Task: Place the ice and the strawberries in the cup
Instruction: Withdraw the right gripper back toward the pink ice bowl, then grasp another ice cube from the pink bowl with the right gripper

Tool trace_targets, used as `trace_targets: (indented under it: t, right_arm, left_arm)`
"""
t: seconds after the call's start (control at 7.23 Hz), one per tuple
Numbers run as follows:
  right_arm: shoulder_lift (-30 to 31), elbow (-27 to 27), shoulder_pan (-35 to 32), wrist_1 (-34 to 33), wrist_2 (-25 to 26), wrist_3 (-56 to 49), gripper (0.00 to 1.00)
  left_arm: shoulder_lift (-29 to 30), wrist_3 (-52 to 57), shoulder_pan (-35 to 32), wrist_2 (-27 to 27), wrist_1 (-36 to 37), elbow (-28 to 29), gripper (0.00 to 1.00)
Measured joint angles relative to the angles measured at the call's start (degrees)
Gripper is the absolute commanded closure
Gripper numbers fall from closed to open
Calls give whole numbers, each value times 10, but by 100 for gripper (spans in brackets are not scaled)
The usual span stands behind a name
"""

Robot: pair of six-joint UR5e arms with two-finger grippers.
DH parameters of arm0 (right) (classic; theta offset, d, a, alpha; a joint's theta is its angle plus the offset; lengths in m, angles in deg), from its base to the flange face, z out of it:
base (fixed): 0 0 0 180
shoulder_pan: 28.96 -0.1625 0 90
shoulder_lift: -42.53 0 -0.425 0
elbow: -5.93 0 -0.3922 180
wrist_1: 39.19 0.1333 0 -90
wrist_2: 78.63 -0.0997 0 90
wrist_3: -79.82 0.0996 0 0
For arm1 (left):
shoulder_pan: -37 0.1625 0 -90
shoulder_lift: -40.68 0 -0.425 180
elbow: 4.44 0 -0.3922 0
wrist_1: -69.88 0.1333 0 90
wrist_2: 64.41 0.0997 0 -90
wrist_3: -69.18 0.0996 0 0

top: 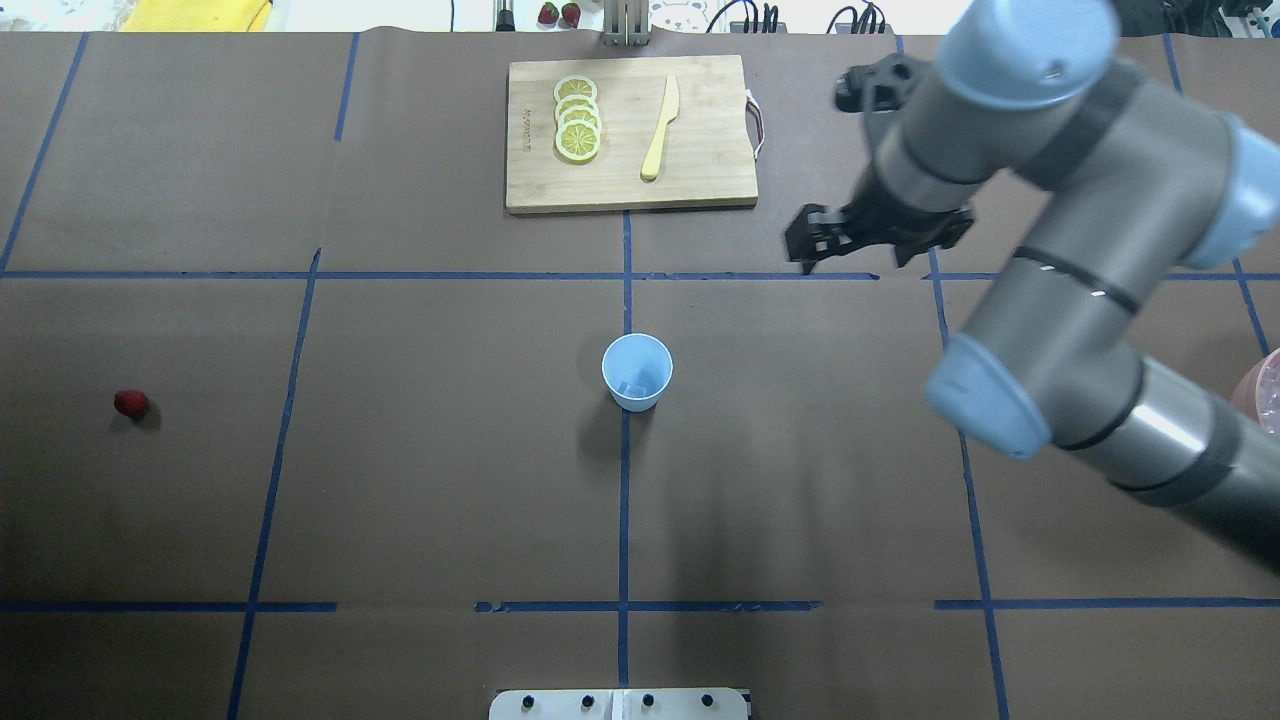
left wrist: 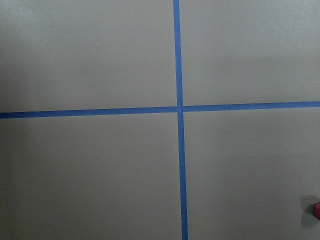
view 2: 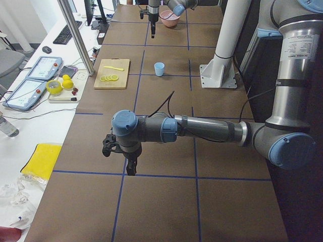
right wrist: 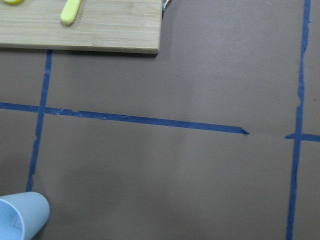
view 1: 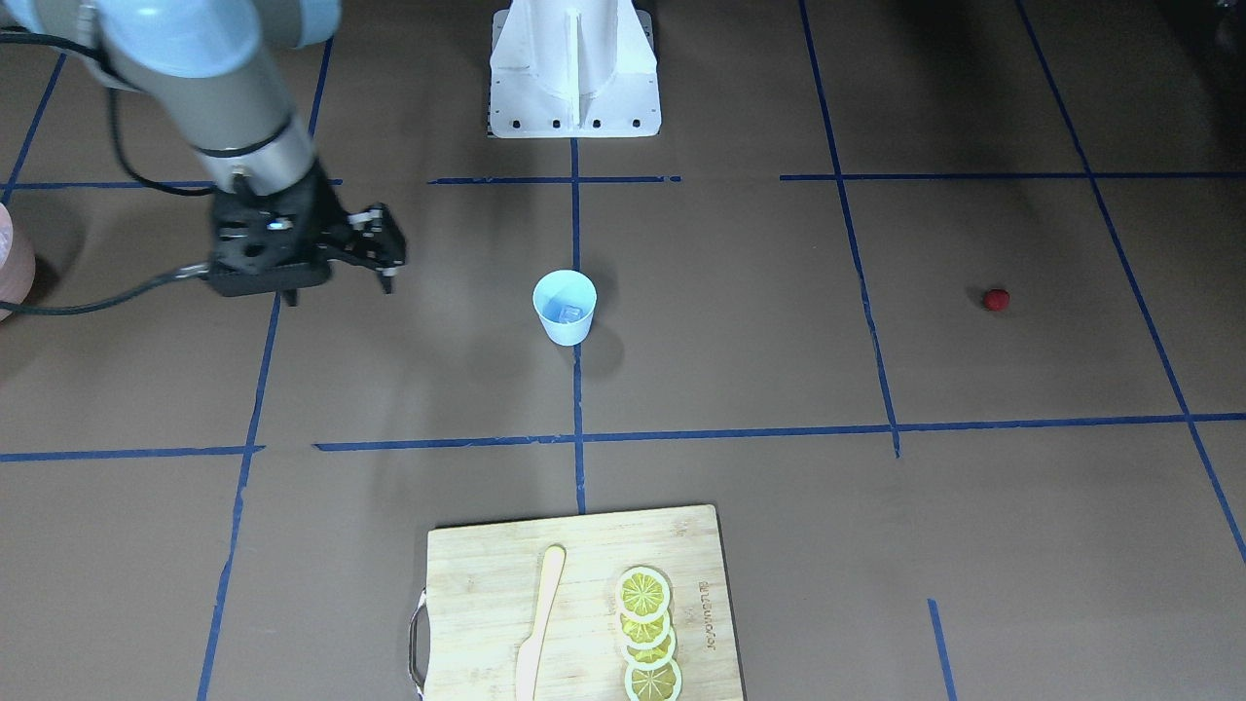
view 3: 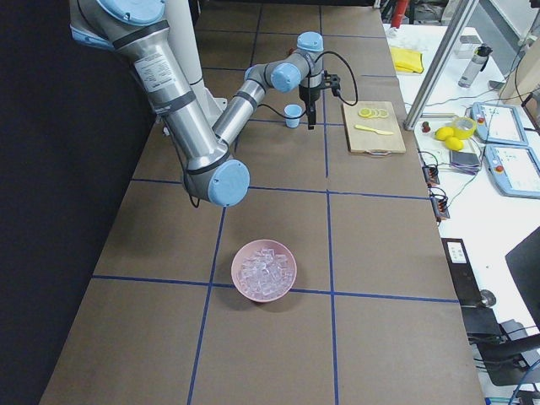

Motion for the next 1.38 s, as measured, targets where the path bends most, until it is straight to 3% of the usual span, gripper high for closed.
trace_targets:
  t: [0.69,1.11,1.38]
  right_arm:
    - [216,-75,-154,19,-90,-292,1]
    - [371,-76,-192,182,-100,-357,1]
    - [449,-42,-205,292,-113,-374,1]
  left_arm:
    - [-2,-5,0,0,-3,-5,0]
    - [-7,-6,0,0,-3,-15,0]
    - [-8,-6,0,0,-3,-16,0]
